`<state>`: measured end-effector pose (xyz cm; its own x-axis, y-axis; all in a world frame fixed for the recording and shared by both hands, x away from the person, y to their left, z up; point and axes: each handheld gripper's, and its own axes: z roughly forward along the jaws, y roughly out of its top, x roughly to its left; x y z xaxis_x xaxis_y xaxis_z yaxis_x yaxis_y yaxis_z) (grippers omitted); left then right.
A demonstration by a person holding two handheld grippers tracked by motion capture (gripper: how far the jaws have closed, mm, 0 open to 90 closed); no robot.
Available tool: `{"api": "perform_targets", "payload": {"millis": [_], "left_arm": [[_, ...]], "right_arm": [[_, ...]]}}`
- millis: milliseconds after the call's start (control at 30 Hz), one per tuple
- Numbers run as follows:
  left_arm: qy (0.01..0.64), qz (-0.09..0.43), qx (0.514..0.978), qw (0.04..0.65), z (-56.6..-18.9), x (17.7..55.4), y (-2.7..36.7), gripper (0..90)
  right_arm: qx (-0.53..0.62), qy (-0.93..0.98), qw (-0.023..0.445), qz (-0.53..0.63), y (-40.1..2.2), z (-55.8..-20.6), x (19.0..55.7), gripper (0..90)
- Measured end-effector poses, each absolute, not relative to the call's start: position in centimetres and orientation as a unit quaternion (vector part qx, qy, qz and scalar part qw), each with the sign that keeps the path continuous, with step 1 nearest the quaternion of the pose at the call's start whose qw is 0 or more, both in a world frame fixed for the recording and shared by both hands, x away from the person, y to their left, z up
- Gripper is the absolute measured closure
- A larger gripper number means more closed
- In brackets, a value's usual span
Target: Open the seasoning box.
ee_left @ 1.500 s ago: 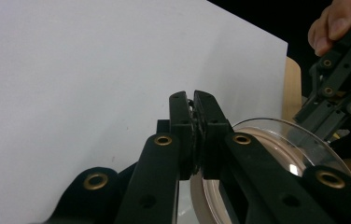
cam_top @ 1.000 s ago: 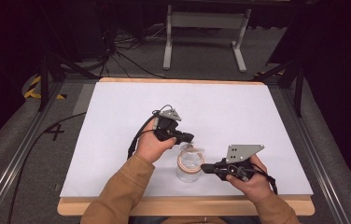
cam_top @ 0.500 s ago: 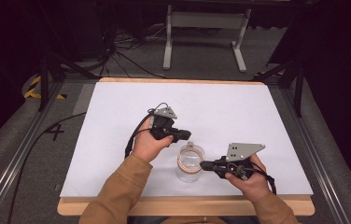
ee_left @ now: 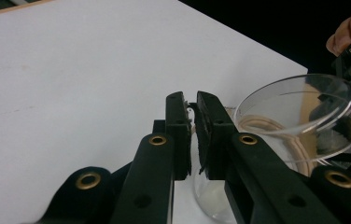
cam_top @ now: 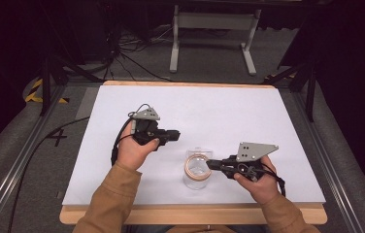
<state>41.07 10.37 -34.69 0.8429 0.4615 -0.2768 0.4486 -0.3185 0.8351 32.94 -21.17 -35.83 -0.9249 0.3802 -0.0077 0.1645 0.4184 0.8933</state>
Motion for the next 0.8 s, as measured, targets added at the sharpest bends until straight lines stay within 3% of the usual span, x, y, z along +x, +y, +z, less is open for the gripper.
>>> {"api": "perform_targets", "payload": {"millis": [800], "left_arm": [[0.31,0.012,0.805,0.506,-34.8,40.5,13.2,82.3]], "right_arm": [[0.211,0.792,0.148,0.553,-22.0,-35.7,35.0,90.0]]}}
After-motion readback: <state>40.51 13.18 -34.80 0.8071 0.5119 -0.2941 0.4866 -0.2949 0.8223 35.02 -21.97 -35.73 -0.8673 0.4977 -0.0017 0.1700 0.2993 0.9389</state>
